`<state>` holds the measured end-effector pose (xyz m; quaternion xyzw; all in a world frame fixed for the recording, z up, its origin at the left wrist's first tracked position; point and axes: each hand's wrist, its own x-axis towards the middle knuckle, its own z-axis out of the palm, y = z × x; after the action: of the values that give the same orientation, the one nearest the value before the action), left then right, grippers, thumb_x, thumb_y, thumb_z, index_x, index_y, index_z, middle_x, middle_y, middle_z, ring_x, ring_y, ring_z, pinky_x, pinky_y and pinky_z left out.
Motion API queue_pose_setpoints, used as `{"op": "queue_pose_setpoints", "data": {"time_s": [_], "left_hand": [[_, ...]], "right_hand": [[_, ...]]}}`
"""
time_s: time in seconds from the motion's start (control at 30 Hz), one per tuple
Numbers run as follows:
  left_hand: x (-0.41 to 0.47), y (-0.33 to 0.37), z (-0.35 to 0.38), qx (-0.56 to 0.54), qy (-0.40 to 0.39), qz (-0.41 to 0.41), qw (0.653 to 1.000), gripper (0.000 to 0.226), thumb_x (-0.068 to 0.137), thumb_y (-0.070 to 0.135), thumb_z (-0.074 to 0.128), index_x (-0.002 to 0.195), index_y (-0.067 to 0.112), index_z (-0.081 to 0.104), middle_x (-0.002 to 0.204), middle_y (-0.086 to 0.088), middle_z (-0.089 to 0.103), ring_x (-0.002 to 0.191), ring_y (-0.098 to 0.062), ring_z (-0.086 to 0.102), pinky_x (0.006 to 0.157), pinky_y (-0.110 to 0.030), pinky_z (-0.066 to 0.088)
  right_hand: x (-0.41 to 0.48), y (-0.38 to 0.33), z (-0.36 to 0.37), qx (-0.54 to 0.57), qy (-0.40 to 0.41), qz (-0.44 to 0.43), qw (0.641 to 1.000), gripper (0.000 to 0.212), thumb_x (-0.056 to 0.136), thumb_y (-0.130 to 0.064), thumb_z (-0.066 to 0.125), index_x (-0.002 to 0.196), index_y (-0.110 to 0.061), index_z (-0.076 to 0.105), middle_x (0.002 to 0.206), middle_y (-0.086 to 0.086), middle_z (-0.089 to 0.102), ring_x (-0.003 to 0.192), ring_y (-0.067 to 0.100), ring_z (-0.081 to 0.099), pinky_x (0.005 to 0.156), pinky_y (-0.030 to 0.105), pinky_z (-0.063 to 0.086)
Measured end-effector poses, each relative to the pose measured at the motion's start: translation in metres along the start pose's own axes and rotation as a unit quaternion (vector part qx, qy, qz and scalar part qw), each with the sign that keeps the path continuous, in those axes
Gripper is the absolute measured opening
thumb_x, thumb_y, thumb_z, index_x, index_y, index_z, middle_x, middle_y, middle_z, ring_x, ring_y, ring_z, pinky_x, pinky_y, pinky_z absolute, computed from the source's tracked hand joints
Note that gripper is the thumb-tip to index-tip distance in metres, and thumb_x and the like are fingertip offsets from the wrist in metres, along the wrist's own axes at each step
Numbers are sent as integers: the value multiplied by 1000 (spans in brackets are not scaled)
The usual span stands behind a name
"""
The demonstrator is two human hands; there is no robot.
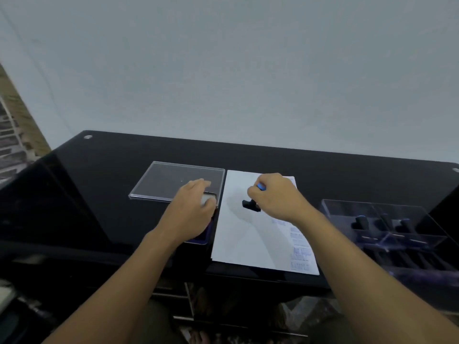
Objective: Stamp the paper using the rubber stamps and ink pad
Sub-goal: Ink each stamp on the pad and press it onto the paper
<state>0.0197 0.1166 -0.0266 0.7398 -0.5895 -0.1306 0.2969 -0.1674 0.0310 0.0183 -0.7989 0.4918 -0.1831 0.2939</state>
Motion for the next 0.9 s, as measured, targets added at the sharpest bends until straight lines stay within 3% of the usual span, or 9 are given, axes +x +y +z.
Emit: {"op": "queue_pose_setpoints", "data": {"time_s": [0.1, 0.23, 0.37, 0.53, 0.63, 0.77, 0.9], "left_hand": [[-6, -28, -13, 2, 22, -22, 1000, 46, 99, 25, 47, 144, 16, 42, 152, 1, 41, 141, -15, 32, 112, -30, 27], [-15, -58, -26, -10, 43, -52, 998, 46, 98, 28, 49, 142, 17, 44, 148, 3, 44, 138, -12, 35, 108, -28, 31], [-22, -80, -32, -8, 51, -78, 996, 48, 99, 29, 49, 145, 17, 43, 151, 3, 42, 141, -14, 34, 112, -32, 30], [-29, -104, -33, 12, 54, -89, 995, 47, 98, 29, 49, 143, 14, 45, 147, -1, 47, 137, -18, 39, 115, -44, 32], [-33, -115, -29, 36, 53, -101, 993, 47, 99, 29, 47, 143, 14, 46, 149, -1, 44, 138, -19, 36, 117, -47, 25], [-38, -127, -17, 68, 52, -108, 990, 49, 101, 32, 45, 147, 16, 41, 159, -3, 30, 150, -22, 13, 121, -48, 7], [-43, -130, -8, 118, 57, -88, 987, 50, 102, 35, 40, 148, 18, 39, 160, -2, 26, 151, -20, 11, 122, -46, 5]], "right_hand": [[3, -15, 21, -1, -12, -13, 1000, 28, 86, -23, 51, 80, 4, 51, 73, 8, 53, 63, 17, 41, 58, 31, 35], [7, -35, 42, -9, -26, -40, 999, 29, 88, -21, 51, 81, 7, 54, 73, 12, 53, 63, 18, 41, 58, 31, 35], [12, -49, 61, -15, -40, -61, 997, 24, 89, -22, 52, 75, -3, 49, 76, 18, 57, 62, 19, 44, 57, 32, 37], [15, -62, 84, -31, -57, -97, 993, 19, 95, -24, 50, 89, -9, 58, 83, 5, 66, 70, 18, 57, 60, 29, 44], [17, -71, 97, -55, -75, -118, 989, 21, 97, -26, 48, 89, -9, 58, 84, 7, 66, 73, 20, 59, 64, 33, 48], [19, -78, 110, -86, -100, -127, 983, 25, 99, -30, 44, 90, -10, 56, 82, 6, 63, 77, 23, 60, 64, 36, 48], [22, -82, 119, -128, -120, -144, 974, 19, 100, -28, 43, 90, -15, 54, 83, 2, 61, 74, 17, 58, 62, 33, 47]]}}
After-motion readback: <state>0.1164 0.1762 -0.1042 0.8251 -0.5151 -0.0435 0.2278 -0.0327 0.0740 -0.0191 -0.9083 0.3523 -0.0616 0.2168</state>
